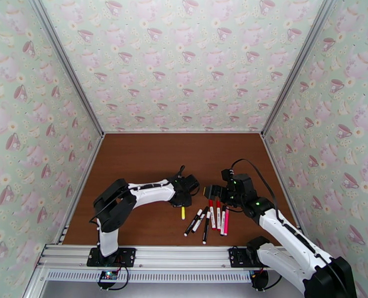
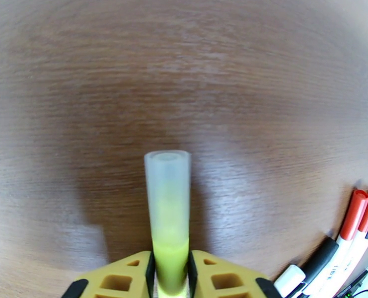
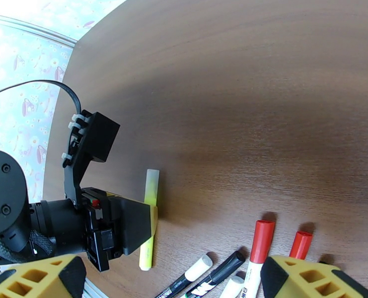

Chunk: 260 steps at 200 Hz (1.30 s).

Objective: Open the pen caps

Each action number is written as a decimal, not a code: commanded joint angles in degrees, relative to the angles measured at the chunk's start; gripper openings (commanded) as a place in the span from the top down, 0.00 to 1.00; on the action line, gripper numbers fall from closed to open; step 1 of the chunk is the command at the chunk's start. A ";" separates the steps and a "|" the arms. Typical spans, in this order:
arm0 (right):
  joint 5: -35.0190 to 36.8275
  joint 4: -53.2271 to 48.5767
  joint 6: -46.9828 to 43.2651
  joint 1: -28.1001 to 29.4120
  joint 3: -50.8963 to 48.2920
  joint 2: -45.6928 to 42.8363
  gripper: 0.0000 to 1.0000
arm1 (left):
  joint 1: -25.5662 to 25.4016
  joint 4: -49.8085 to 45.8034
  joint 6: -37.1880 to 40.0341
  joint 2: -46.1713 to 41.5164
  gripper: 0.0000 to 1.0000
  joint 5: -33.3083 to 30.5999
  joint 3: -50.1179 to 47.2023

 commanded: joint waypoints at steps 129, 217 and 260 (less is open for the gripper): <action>-2.65 2.41 1.85 0.35 -0.73 0.15 0.01 | -0.72 2.15 1.69 -3.07 0.81 -1.29 -1.91; -11.03 9.61 9.67 0.29 3.19 4.11 0.13 | 2.81 26.24 15.52 -22.67 0.81 11.18 -19.60; -13.12 8.29 9.20 0.35 9.56 8.72 0.31 | 4.99 32.05 20.65 -27.11 0.80 18.38 -22.44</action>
